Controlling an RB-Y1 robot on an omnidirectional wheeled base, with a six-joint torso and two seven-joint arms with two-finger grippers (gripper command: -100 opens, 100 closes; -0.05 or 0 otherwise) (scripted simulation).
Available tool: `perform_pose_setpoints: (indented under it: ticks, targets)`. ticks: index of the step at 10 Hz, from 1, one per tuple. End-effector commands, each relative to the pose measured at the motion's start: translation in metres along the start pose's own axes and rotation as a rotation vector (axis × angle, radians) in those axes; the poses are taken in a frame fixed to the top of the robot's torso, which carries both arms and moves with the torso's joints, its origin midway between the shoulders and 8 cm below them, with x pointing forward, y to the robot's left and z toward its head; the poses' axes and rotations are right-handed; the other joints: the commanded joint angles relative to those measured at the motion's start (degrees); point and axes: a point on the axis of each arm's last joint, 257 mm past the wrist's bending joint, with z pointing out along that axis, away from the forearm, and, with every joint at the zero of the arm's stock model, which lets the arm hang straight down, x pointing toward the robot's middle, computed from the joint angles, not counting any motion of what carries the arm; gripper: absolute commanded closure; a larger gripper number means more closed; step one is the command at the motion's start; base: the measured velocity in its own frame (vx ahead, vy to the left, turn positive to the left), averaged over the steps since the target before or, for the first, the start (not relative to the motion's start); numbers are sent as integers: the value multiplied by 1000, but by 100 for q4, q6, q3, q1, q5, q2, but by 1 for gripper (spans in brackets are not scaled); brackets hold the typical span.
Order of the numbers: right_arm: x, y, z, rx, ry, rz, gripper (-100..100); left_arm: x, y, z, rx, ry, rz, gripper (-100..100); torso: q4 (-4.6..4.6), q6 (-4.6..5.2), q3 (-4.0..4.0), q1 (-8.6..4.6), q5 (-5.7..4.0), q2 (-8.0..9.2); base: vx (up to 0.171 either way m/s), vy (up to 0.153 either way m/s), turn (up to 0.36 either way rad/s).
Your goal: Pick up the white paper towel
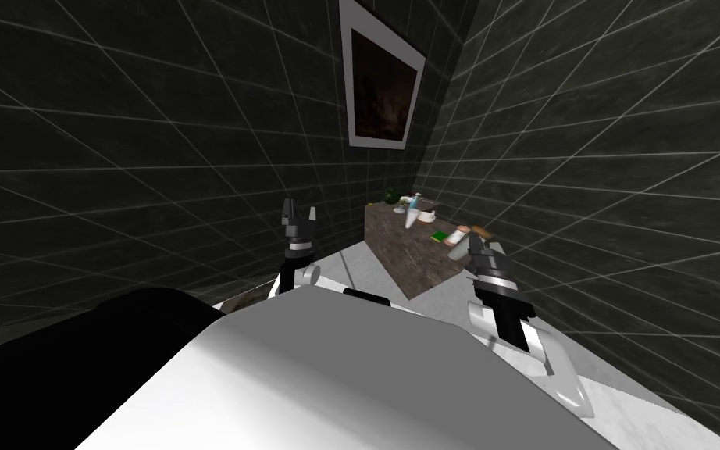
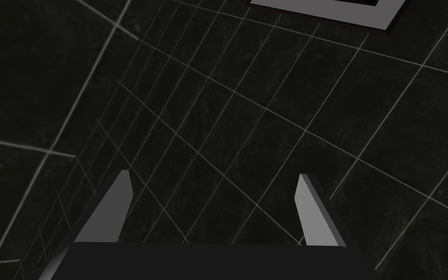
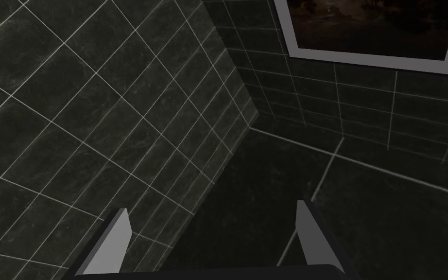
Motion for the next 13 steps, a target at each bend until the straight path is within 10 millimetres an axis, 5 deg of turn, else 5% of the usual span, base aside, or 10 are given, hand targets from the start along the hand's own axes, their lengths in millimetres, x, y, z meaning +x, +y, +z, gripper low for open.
perform_pose_setpoints:
  ticks: [1, 6, 13]
  targets:
    - [3, -24, -1, 54, 14, -94, -100, 0, 0, 0, 0, 0, 0, 0, 0, 0, 0, 0, 0, 0, 139, 166, -206]
    - [11, -88, -17, 190, 75, -302, -100, 0, 0, 0, 0, 0, 0, 0, -5, -3, -10, -19, -2, -15, 133, 129, -140]
    - [31, -184, -69, 389, 230, -557, -100, 0, 0, 0, 0, 0, 0, 0, -14, -4, -37, -33, -6, -62, 194, 104, -183]
